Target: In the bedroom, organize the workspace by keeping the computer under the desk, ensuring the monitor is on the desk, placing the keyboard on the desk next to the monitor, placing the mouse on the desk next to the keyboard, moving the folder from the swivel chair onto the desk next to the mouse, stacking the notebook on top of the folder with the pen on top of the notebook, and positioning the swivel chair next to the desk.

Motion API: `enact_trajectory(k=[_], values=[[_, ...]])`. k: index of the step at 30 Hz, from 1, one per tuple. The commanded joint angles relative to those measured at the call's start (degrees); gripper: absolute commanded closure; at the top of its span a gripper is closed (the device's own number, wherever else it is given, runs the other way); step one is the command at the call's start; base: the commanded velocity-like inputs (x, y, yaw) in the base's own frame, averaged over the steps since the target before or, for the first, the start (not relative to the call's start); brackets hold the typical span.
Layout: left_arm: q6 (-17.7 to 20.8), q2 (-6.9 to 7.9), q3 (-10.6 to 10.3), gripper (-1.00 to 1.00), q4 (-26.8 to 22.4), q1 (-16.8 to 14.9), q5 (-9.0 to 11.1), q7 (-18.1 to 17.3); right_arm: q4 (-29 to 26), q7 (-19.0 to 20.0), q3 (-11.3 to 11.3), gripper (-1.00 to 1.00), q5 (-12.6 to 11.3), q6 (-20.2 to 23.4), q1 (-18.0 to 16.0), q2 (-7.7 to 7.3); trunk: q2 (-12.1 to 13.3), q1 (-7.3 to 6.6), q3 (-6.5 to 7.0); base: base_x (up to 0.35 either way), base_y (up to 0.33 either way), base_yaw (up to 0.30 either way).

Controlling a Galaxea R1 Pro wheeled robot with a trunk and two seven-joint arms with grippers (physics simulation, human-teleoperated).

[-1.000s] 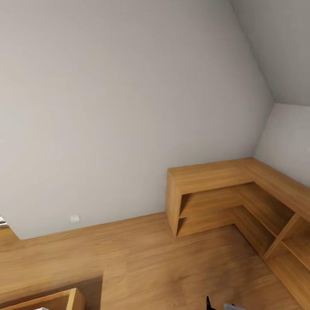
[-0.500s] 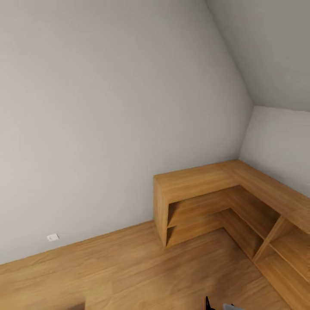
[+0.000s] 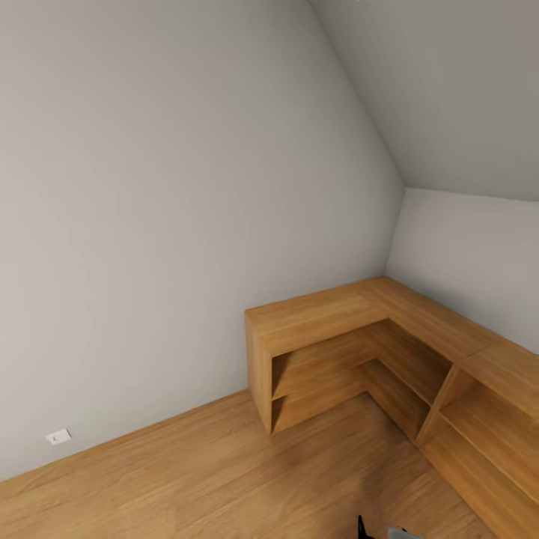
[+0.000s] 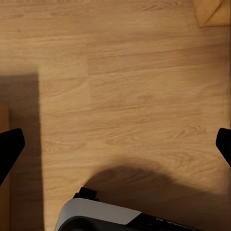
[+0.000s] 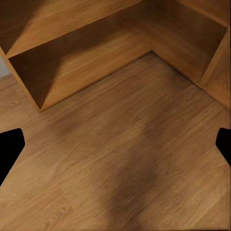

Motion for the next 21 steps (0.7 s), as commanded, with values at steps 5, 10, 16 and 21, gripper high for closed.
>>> enact_trajectory(k=[5, 10, 16, 21], values=[[-0.26, 0.22, -0.34, -1.00, 0.70, -0.05, 0.34, 0.46, 0.04, -0.41, 0.43, -1.00, -0.07, -0.08, -0.05, -0.18, -0.11, 0.03, 0.18, 0.000, 0.000, -0.241], [-0.29, 0.08, -0.37, -1.00, 1.64, -0.05, 0.31, 0.42, 0.04, -0.41, 0.42, -1.00, -0.08, -0.08, -0.05, -0.26, -0.11, 0.03, 0.47, 0.000, 0.000, -0.243], [-0.30, 0.10, -0.37, -1.00, 2.03, -0.05, 0.39, 0.36, 0.04, -0.41, 0.46, -1.00, -0.07, -0.08, -0.08, -0.19, -0.11, 0.03, 0.82, 0.000, 0.000, -0.245], [-0.34, 0.06, -0.31, -1.00, 2.40, -0.05, 0.60, 0.16, 0.08, -0.41, 0.47, -1.00, -0.07, -0.04, -0.09, -0.23, -0.11, 0.03, 1.10, 0.000, 0.000, -0.245]])
